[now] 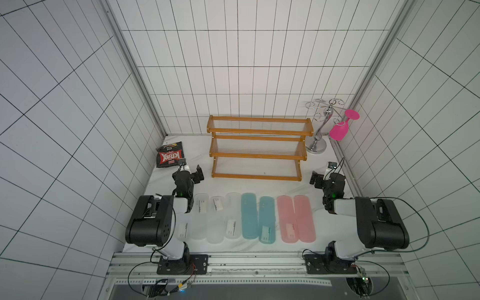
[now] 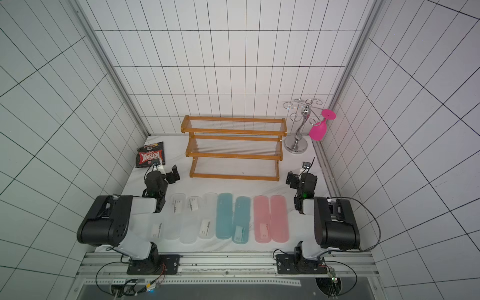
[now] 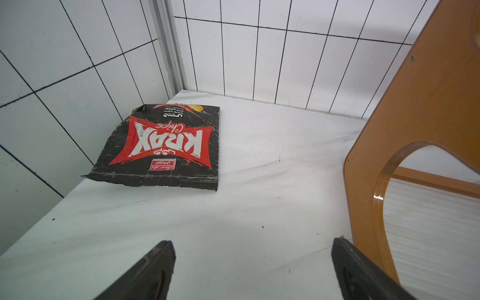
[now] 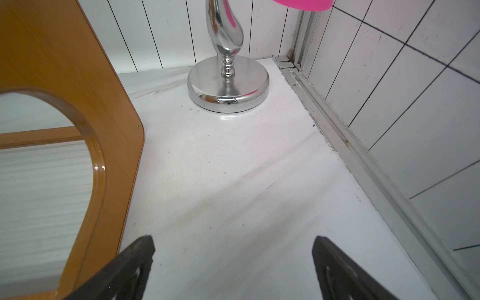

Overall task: Place the pencil cases on the shelf according to color
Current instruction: Pick up the pencil case from the center of the board.

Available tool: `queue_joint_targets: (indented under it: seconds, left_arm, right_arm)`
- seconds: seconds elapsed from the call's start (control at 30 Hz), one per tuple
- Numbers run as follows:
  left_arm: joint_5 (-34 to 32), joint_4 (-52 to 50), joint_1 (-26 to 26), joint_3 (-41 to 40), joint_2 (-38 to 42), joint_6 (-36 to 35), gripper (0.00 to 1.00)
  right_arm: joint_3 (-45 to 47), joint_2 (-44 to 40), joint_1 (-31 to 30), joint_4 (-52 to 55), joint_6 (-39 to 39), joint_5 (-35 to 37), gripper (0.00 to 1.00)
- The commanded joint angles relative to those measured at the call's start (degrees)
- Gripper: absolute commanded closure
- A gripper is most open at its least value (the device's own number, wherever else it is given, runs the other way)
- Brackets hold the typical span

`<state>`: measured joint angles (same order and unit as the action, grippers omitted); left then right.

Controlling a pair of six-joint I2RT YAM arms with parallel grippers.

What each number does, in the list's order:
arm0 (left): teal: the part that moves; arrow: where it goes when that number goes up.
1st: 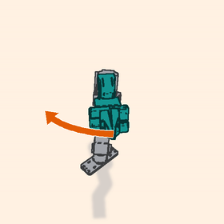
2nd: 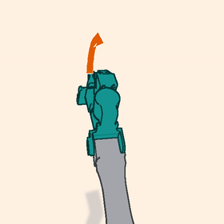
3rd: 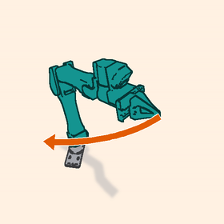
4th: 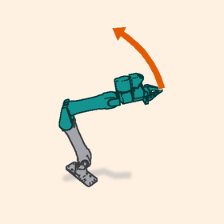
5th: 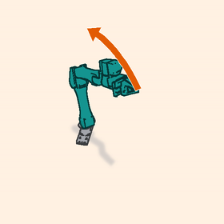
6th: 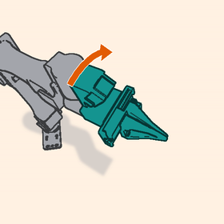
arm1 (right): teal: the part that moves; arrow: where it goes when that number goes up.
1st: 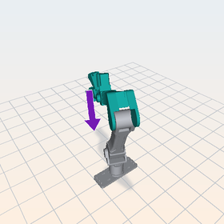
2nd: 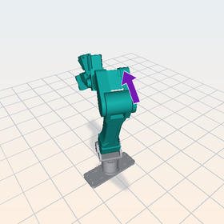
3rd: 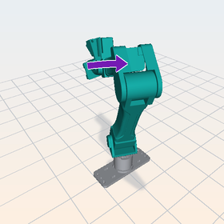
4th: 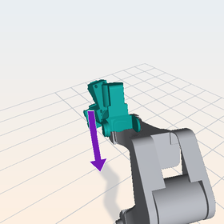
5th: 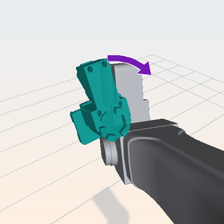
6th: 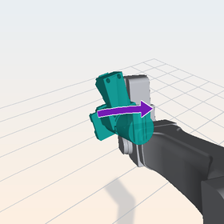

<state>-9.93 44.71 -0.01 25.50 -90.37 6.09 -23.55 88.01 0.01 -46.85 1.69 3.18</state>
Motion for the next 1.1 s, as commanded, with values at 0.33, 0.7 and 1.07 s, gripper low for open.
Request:
queue_joint_targets:
  seconds: [0.33,0.7,1.07]
  left_arm:
    - [0.7,-0.5,-0.2,0.4,0.7,-0.5,0.02]
    - [-0.1,2.1,-0.1,-0.3,2.7,-1.6,0.03]
    - [-15.7,-59.0,4.2,21.0,25.1,24.6,0.02]
  right_arm:
    - [-1.1,0.2,0.5,0.1,-0.6,-0.6,0.01]
    - [-1.5,-1.8,0.5,2.0,0.4,1.7,0.01]
    - [-19.1,-23.8,-1.3,66.0,20.5,4.7,0.00]
